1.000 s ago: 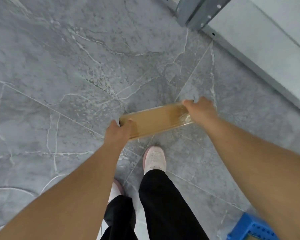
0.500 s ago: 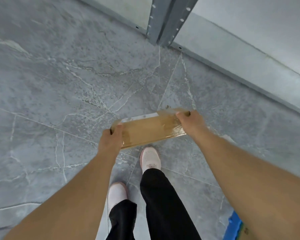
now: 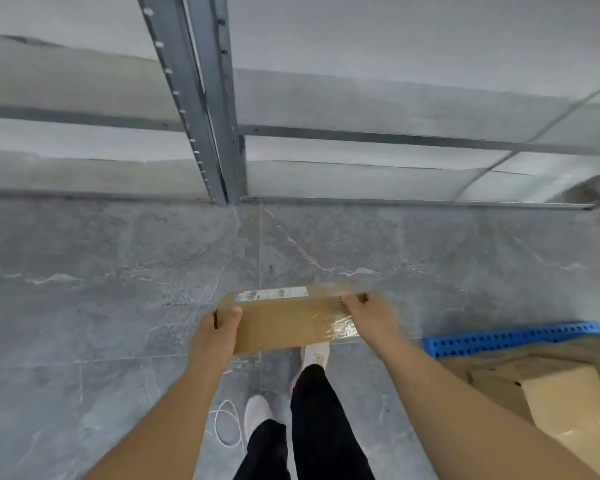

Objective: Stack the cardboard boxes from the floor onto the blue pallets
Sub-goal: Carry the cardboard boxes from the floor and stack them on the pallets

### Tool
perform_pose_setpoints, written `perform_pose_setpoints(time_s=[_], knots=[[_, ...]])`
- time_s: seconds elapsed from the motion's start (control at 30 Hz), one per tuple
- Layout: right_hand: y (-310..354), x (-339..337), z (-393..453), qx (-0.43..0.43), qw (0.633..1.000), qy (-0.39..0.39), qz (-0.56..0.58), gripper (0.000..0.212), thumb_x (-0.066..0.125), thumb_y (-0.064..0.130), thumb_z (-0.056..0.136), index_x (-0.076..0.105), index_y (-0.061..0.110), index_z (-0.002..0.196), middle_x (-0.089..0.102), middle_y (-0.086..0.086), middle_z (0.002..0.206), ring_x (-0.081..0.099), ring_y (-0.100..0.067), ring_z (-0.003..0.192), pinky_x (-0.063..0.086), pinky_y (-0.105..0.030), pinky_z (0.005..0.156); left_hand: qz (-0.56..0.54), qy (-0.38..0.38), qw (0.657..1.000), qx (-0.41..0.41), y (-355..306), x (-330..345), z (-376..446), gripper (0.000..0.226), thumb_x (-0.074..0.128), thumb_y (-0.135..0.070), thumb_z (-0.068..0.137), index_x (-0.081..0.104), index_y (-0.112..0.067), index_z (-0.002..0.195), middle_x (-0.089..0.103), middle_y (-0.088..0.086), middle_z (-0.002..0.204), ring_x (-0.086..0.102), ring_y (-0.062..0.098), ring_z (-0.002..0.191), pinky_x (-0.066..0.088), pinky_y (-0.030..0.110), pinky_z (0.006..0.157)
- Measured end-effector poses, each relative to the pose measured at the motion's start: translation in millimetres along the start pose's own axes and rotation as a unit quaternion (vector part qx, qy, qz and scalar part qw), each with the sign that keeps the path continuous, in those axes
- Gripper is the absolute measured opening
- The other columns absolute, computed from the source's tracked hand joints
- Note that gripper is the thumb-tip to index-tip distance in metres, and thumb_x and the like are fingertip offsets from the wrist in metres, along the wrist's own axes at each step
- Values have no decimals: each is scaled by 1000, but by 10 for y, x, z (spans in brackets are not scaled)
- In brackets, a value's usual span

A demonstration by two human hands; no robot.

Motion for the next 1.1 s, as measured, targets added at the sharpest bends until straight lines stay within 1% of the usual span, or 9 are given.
perform_pose_setpoints(time_s=[0.07, 0.17, 0.3, 0.47, 0.53, 0.67, 0.8, 0.87, 1.1], knots=[[-236, -354, -365, 18, 999, -22, 25, 41, 52, 42, 88, 54, 10, 114, 61, -7, 109, 53, -16, 81, 39, -29, 65, 26, 30, 999, 30, -168, 65, -387, 63, 49, -48, 90, 37, -13, 140, 45, 12, 137, 46, 30, 121, 36, 40, 97], [-656, -893, -859, 49, 996, -65, 42, 46, 50, 45, 88, 55, 11, 119, 61, -8, 114, 58, -24, 97, 40, -29, 69, 61, 79, 992, 78, -385, 259, -917, 60, 55, -41, 89, 38, -13, 139, 46, 11, 138, 46, 30, 122, 36, 40, 99], [-1307, -1523, -1411, 79, 985, -120, 96, 40, 49, 49, 86, 60, 17, 107, 62, 2, 90, 59, -15, 76, 34, -24, 49, 144, 117, 974, 128, -638, 697, -1536, 64, 56, -40, 89, 32, -17, 144, 40, 11, 144, 41, 33, 128, 32, 43, 106], [-2298, -2050, -1950, 125, 964, -169, 165, 52, 44, 52, 86, 57, 11, 114, 61, -9, 110, 58, -23, 93, 44, -30, 72, 196, 154, 946, 209, -822, 1434, -2296, 60, 58, -39, 88, 39, -16, 139, 48, 12, 138, 47, 31, 122, 37, 37, 96], [-2784, -2213, -2174, 147, 948, -193, 206, 50, 44, 51, 87, 58, 9, 111, 61, -12, 111, 57, -25, 91, 41, -30, 71, 217, 170, 932, 234, -792, 1779, -2651, 56, 57, -41, 88, 44, -15, 136, 50, 13, 135, 49, 32, 119, 38, 36, 90], [-3859, -2432, -2629, 180, 918, -233, 268, 47, 43, 52, 89, 54, 9, 102, 62, -12, 105, 58, -27, 92, 43, -32, 74, 250, 189, 902, 299, -557, 2448, -3491, 46, 57, -39, 89, 53, -9, 124, 56, 15, 123, 52, 32, 111, 39, 36, 86], [-4885, -2499, -3070, 202, 886, -261, 325, 40, 46, 47, 90, 52, 8, 98, 61, -6, 87, 59, -24, 81, 46, -34, 70, 254, 216, 888, 316, -64, 3012, -4321, 17, 58, -30, 88, 53, -14, 87, 56, 4, 82, 51, 16, 66, 35, 26, 58], [-5346, -2521, -3294, 218, 871, -280, 340, 35, 48, 42, 89, 55, 9, 96, 58, -1, 77, 55, -18, 69, 43, -28, 60, 267, 230, 879, 323, 187, 3286, -4666, 19, 58, -28, 89, 46, -19, 77, 50, -1, 68, 45, 9, 58, 31, 23, 50], [-6571, -2510, -3941, 274, 831, -292, 387, 24, 48, 31, 90, 43, 15, 72, 49, 0, 69, 46, -11, 58, 31, -24, 47, 331, 253, 833, 364, 839, 4022, -5524, 23, 55, -34, 88, 50, -13, 96, 52, -1, 80, 46, 10, 67, 32, 29, 57]])
Point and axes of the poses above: each hand's wrist, its own z-axis towards the middle knuckle, its own x-axis out of the palm, y = z × x, the point moved 6 cm from there along z, towards the middle knuckle
